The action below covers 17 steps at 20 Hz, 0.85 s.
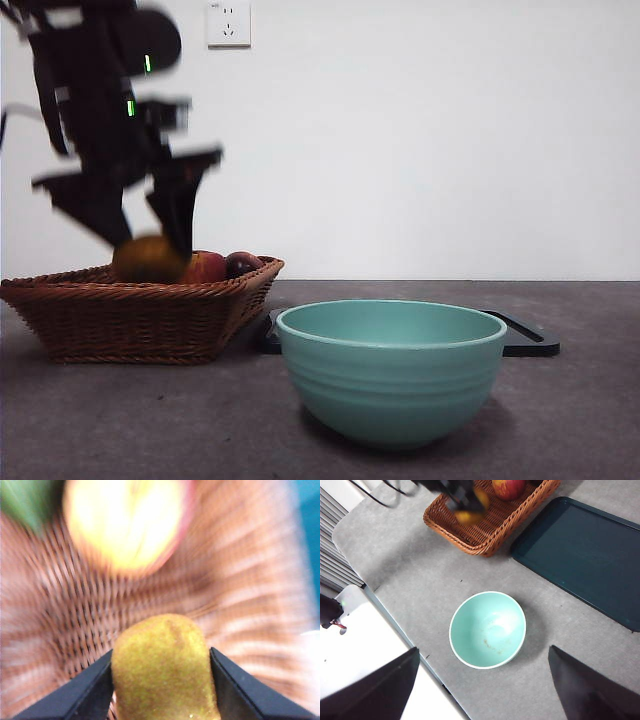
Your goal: Pick up the wifruite, put it on the bowl, pick up the plate, put it on desk
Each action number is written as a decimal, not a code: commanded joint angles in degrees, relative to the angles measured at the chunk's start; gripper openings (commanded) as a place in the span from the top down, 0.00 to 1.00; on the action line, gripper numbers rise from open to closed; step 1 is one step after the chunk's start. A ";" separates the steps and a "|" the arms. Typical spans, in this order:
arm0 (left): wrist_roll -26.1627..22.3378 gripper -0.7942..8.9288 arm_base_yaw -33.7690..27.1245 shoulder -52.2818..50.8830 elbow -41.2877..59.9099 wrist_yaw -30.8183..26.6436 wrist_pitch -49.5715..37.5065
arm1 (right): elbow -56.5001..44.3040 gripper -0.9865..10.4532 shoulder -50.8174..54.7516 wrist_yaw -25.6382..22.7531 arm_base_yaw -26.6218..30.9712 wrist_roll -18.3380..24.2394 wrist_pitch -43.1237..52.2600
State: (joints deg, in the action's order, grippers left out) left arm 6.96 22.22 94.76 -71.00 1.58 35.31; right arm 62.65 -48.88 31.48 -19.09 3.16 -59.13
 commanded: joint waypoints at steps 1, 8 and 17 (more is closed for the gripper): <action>0.17 0.70 1.62 -5.01 -1.42 0.17 0.28 | 1.11 0.55 -0.48 -0.02 -0.28 -0.11 0.39; 0.17 0.70 12.48 -17.00 -1.42 7.78 5.09 | 1.11 0.55 -0.48 -0.02 -0.28 -0.15 0.39; -0.28 0.70 26.71 -8.44 -1.40 7.76 3.17 | 1.11 0.55 -0.46 -0.02 -0.28 -0.15 0.37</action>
State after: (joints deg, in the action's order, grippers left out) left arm 6.94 48.29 85.43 -71.20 9.17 38.98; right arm 62.65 -48.88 31.46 -19.09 3.16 -59.13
